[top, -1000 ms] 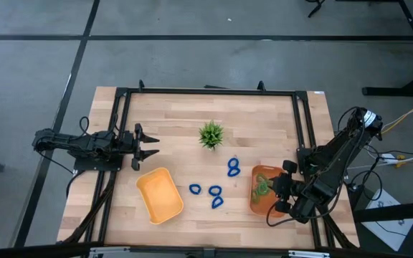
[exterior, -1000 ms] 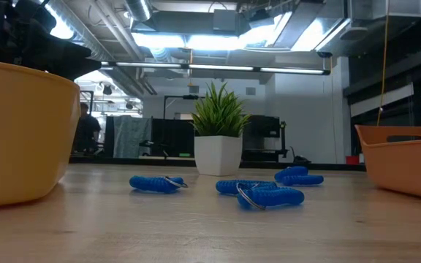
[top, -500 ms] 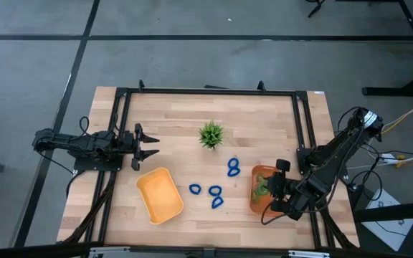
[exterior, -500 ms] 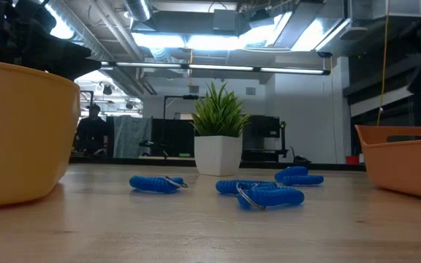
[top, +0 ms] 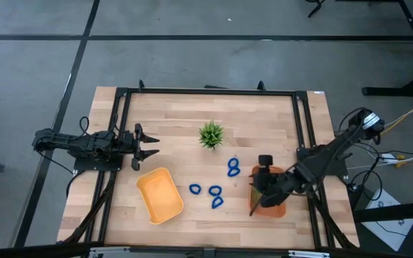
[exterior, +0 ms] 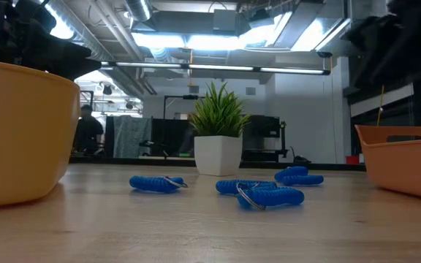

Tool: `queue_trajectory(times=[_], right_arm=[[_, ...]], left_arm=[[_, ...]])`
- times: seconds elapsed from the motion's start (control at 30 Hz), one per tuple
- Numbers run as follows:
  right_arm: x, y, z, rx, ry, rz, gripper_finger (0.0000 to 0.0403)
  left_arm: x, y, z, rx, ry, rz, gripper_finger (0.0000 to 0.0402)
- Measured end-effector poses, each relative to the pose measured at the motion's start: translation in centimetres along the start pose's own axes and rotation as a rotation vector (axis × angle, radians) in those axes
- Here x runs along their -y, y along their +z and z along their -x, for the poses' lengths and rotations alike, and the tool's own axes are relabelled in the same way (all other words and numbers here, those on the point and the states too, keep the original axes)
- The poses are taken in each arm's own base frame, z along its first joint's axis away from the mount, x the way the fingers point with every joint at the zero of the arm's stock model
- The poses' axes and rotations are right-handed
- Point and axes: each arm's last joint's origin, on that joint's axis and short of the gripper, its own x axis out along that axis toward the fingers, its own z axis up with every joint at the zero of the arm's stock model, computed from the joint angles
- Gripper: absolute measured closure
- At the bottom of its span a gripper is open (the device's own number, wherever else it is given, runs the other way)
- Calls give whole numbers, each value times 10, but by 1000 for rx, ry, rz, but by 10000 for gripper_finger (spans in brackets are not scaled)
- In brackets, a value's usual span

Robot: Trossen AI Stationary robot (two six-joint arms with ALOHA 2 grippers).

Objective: Sort spring keychains
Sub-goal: Put the blue spring keychain into the yellow bin

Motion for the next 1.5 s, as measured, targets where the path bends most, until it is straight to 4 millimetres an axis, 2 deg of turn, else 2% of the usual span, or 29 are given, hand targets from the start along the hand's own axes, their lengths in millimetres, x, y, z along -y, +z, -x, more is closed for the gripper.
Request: queue_trajectory(times=[0.4,0.7,0.87,1.13,1.5], right_arm=[[24,23,-30,53,111,144,280],[56,28,-48,24,112,88,280],[68,27,-59,-12,98,55,280],[81,19,-94,-99,152,71,280],[92,6,-124,-195,201,26,280]], left_arm=[[0,0,0,0,0,0,205],[0,0,0,0,0,0,205],[0,0,0,0,0,0,205],[0,0,0,0,0,0,205],[0,0,0,1,0,0,205]])
